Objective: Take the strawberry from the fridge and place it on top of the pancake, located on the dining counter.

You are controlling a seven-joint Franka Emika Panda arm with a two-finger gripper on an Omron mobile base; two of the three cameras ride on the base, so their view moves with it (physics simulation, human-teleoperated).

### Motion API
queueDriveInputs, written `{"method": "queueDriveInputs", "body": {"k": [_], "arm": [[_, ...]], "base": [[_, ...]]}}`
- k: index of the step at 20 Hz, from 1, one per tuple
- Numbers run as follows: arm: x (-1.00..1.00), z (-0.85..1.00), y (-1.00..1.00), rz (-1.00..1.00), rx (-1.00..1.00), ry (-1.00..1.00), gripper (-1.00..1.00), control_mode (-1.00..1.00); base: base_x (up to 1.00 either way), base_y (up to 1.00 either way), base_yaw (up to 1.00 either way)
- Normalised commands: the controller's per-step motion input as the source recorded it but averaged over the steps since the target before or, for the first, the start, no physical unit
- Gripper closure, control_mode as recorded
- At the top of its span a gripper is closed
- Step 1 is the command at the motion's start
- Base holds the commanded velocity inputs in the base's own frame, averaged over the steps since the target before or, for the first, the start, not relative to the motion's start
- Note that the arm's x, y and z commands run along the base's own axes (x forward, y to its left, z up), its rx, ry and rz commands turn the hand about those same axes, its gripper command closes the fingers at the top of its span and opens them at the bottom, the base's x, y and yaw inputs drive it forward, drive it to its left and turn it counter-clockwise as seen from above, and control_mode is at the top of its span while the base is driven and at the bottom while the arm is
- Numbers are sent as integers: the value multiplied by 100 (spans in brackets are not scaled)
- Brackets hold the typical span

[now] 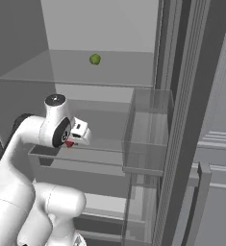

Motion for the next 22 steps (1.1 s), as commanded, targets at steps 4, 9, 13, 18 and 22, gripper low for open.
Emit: {"method": "queueDriveInputs", "body": {"k": [4,9,13,18,22], "arm": [[-100,61,9,0,-5,-2,100,-100],[-88,70,3,0,-3,-9,100,-100],[-34,35,0,0,0,-36,100,-100],[0,5,0,0,-1,-9,100,-100],[0,0,0,0,0,0,100,-100]], "base": [[0,0,0],[0,0,0],[0,0,0],[0,0,0],[0,0,0]]}}
